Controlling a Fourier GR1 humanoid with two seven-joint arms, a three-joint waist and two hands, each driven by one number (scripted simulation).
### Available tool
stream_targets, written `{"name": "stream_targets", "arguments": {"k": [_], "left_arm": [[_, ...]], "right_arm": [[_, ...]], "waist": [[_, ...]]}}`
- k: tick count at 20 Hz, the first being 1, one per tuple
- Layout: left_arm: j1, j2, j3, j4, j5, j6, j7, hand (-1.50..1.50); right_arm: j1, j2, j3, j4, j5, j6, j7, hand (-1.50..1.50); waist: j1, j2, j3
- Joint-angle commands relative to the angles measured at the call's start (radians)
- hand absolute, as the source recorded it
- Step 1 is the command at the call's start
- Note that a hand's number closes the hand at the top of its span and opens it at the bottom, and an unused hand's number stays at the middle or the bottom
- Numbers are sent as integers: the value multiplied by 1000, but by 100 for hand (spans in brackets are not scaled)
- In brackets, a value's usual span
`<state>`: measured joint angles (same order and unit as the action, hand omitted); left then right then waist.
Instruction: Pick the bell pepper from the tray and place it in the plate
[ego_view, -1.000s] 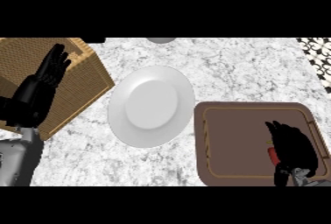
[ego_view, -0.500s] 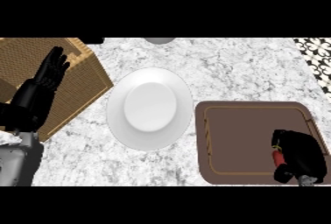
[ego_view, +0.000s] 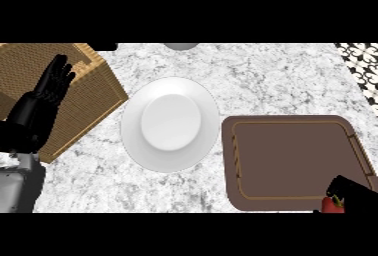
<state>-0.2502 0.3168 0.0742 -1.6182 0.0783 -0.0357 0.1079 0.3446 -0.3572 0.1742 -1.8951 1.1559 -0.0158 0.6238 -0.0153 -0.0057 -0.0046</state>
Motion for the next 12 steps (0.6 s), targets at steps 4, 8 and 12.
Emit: {"name": "stream_targets", "arguments": {"k": [4, 8, 12], "left_arm": [[-20, -20, -14, 32, -34, 14, -8, 0], [15, -17, -3, 0, -5, -14, -17, 0], [-24, -22, 0, 20, -12, -4, 7, 0]], "right_arm": [[30, 32, 102, -334, -1, 15, -14, 150], [2, 93, 209, -417, -10, -24, -47, 150], [-113, 173, 286, -445, -12, 16, -4, 150]], "waist": [[-1, 3, 3], [14, 2, 4], [17, 5, 4]]}}
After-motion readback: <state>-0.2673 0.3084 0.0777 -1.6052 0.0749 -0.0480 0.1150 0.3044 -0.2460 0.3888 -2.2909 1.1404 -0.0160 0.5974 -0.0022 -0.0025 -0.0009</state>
